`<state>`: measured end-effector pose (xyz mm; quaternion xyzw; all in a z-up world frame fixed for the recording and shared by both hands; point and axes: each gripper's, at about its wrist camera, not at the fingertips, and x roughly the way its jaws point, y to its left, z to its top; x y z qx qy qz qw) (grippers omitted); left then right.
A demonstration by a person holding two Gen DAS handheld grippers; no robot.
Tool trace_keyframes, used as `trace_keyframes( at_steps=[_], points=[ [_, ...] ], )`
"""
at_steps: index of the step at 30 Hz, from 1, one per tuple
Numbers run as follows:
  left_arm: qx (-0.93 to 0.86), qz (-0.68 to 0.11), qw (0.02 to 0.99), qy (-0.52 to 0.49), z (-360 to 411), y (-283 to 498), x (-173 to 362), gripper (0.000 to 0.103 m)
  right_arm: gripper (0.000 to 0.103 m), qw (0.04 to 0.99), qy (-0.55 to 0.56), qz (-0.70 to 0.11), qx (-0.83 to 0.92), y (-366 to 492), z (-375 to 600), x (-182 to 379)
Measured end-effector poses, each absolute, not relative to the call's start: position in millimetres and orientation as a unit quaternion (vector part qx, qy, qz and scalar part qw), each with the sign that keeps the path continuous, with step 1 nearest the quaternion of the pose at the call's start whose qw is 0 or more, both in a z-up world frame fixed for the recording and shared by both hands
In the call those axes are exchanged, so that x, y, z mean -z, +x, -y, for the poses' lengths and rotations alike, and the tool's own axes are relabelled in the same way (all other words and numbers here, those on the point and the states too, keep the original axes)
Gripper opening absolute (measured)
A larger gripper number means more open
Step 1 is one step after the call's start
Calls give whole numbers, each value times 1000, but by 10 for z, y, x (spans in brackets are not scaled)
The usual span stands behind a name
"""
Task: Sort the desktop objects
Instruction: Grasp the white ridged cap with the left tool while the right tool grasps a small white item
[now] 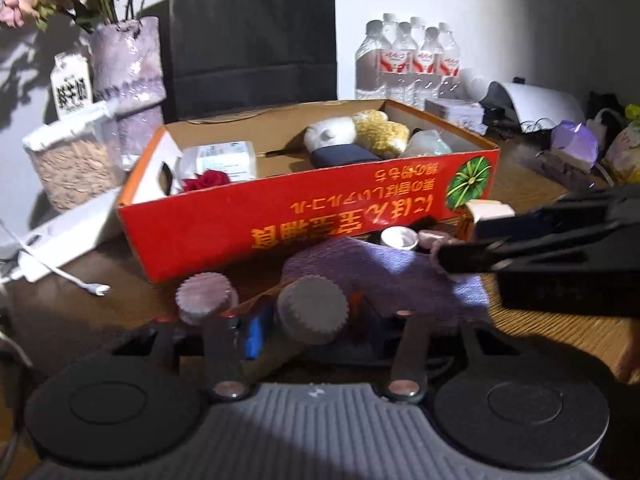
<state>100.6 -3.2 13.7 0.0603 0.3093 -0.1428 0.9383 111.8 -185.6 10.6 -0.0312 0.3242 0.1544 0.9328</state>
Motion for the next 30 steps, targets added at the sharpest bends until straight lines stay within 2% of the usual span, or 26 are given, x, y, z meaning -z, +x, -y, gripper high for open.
trace_keyframes(
  at_steps=[2, 6, 7, 13, 17, 23, 30],
  points=[
    [143, -305, 940, 54, 10, 1002, -134, 41, 21, 932, -28, -329, -150, 1132, 1852, -32],
    [143, -298, 943, 33, -70, 964, -178, 41, 18, 935, -22, -317, -154, 1070, 1860, -28],
    [146, -295, 944, 24, -97, 940, -209, 41, 15, 936, -18, -315, -156, 1044, 1871, -45],
    [189, -309, 928, -88, -398, 662, -310, 41, 14, 938, 13, -302, -169, 638, 1960, -196],
    [179, -312, 925, -121, -513, 275, -298, 41, 13, 934, 21, -310, -178, 292, 1987, -182],
    [183, -322, 925, -84, -395, -306, -256, 41, 13, 925, 9, -324, -196, -252, 2000, -133],
    [203, -314, 925, -73, -312, -609, -319, 41, 13, 927, 22, -324, -187, -619, 2151, -147]
  ],
)
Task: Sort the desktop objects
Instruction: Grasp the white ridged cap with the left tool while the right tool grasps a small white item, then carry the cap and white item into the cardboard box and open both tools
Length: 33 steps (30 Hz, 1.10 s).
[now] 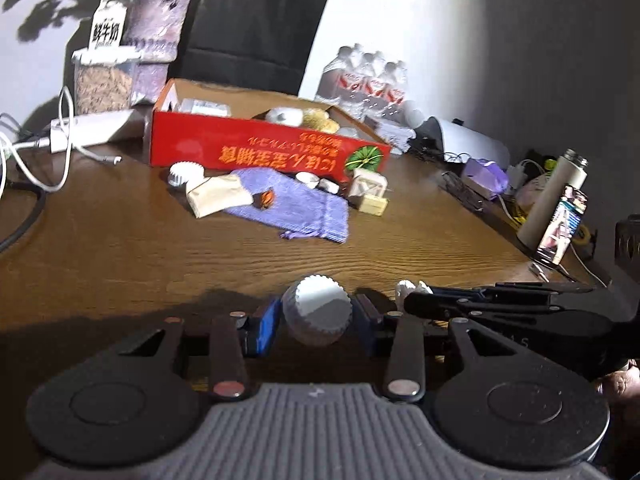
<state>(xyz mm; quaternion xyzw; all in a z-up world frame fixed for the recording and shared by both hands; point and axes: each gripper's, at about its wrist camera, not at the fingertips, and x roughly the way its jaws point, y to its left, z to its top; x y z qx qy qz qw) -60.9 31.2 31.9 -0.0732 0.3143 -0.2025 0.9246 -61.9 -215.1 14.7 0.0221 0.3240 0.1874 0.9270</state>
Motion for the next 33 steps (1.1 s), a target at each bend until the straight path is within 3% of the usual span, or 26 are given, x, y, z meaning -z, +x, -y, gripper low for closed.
trace_keyframes(
  at_steps=[8, 14, 18, 23, 30, 33],
  points=[
    [200, -275, 940, -14, -224, -175, -760, 41, 13, 941, 32, -279, -190, -275, 2362, -627],
    [191, -267, 945, 12, -145, 1072, -1372, 41, 13, 955, 28, -219, -196, 699, 2321, -1372],
    [176, -302, 937, 24, 65, 2040, -1415, 41, 13, 945, 46, -246, -211, 1688, 2164, -1602],
    [145, -368, 918, 43, 271, 3045, -1048, 41, 13, 920, 63, -330, -204, 2870, 1923, -1358],
    [122, -427, 895, 30, 286, 3586, -524, 46, 14, 881, 76, -429, -185, 3712, 1721, -609],
    [121, -424, 897, 36, 259, 3598, -557, 52, 24, 869, 94, -444, -195, 3805, 1694, -486]
  ],
)
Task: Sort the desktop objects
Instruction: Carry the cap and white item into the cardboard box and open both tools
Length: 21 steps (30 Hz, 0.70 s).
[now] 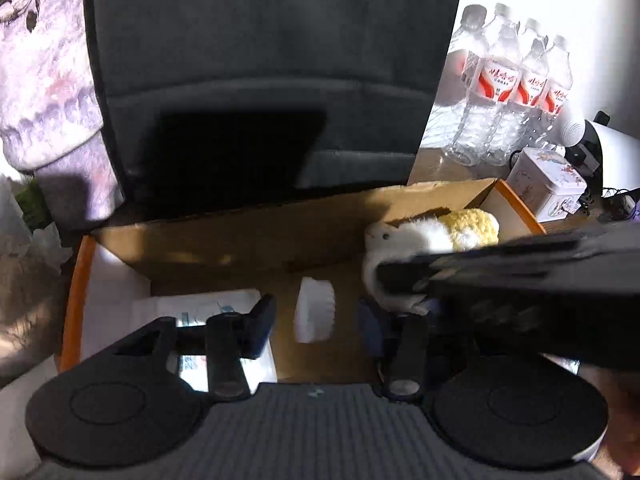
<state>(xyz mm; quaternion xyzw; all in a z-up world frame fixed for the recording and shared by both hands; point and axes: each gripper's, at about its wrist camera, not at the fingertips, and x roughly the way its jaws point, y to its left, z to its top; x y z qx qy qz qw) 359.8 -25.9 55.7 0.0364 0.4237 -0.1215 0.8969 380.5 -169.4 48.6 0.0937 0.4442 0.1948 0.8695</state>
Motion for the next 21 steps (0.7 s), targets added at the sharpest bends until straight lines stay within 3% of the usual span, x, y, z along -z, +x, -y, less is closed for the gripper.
trace_keyframes(
  at_steps=[2, 4, 15, 18, 21],
  points=[
    [119, -410, 903, 51, 197, 3591, -625, 64, 41, 873, 96, -439, -187, 3815, 1712, -513],
    [122, -397, 909, 46, 90, 3568, -707, 72, 44, 882, 92, -425, -181, 3786, 1736, -598],
    [45, -389, 920, 13, -294, 3173, -1110, 86, 59, 918, 4, -377, -126, 3162, 1837, -1104],
    [22, -379, 925, 12, -357, 2897, -1157, 97, 68, 925, -31, -361, -112, 2870, 1847, -1159],
    [10, -363, 931, 26, -337, 2588, -1208, 99, 79, 934, -44, -341, -100, 2529, 1867, -1196]
  ],
)
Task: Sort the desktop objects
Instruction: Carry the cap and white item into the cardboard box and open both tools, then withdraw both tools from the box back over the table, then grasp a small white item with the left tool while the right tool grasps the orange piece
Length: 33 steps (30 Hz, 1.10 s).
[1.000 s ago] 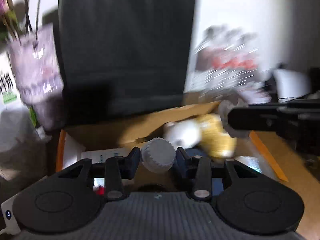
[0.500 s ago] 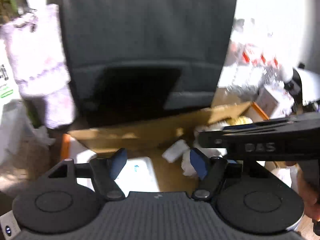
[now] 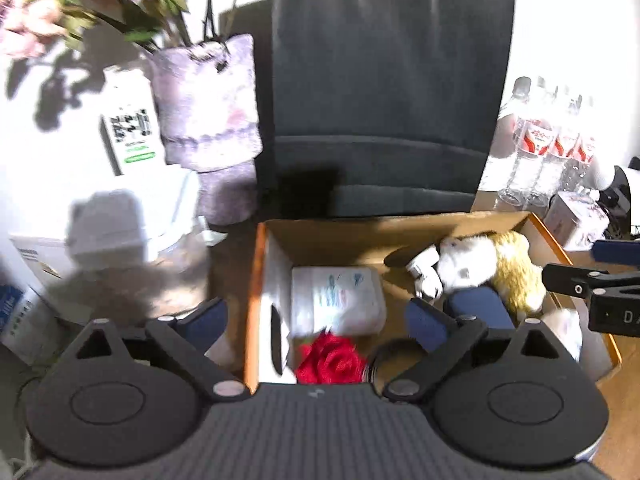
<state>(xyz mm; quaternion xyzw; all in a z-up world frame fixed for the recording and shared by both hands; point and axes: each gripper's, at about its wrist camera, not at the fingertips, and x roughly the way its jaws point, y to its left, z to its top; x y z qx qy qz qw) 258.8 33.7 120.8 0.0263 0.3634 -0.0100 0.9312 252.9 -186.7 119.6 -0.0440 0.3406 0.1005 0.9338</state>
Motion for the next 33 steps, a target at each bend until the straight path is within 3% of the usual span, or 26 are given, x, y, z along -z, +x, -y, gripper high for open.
trace_keyframes(
  at_steps=[2, 8, 12, 14, 17, 24, 33],
  points=[
    [9, -351, 936, 30, -314, 2355, -1243, 102, 85, 938, -49, -328, -98, 2299, 1860, -1219],
    [18, -327, 944, 36, -190, 1674, -1278, 103, 87, 949, -38, -293, -107, 1552, 1880, -1280],
    [45, -304, 952, 12, -244, 1049, -1234, 103, 89, 968, -27, -220, -122, 824, 2002, -1202],
    [58, -295, 954, 15, -274, 720, -1172, 103, 102, 973, -38, -188, -125, 472, 2033, -1086],
    [59, -270, 961, 16, -326, 247, -1028, 103, 103, 980, -76, -156, -100, 7, 2010, -835],
    [48, -255, 966, -8, -379, -540, -556, 103, 103, 969, -17, -215, -120, -550, 2122, -281],
    [56, -248, 967, -27, -422, -717, -256, 103, 98, 960, -11, -244, -139, -837, 2148, -55]
  ],
)
